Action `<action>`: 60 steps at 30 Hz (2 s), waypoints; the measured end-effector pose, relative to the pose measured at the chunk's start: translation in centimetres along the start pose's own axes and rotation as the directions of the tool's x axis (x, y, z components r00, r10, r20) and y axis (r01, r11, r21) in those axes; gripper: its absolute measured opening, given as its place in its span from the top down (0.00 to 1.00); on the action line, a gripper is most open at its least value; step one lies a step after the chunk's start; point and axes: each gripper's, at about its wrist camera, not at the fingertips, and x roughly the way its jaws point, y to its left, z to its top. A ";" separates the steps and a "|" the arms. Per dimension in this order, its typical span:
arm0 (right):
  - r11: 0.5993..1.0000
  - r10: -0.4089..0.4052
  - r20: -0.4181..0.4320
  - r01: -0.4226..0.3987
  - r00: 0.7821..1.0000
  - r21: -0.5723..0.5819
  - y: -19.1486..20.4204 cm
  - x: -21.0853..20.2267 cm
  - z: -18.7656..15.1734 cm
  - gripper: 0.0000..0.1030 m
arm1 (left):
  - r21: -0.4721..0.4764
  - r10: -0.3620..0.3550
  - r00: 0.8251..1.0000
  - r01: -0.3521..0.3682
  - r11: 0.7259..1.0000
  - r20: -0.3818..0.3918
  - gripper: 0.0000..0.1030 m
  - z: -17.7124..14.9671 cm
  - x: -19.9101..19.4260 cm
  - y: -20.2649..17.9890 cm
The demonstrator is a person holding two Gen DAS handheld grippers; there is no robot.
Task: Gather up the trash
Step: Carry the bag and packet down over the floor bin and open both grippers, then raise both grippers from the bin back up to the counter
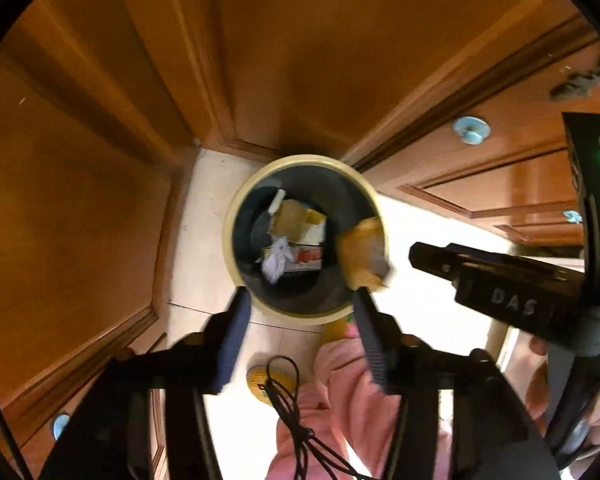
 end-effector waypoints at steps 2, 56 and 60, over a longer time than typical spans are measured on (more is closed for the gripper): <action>1.000 -0.002 -0.008 0.002 1.000 -0.010 0.1 -0.1 -0.1 0.56 | -0.023 -0.002 1.000 0.001 1.000 -0.012 0.48 -0.3 -0.1 0.6; 0.955 0.166 0.623 0.033 0.765 -0.295 13.4 -45.1 -10.2 0.54 | 0.189 -0.004 0.710 -0.182 0.965 0.704 0.12 -5.6 -50.0 -6.6; 0.958 0.160 0.651 0.041 0.742 -0.283 13.2 -46.8 -9.5 0.54 | 0.182 -0.003 0.688 -0.188 0.965 0.726 0.11 -4.6 -50.9 -7.0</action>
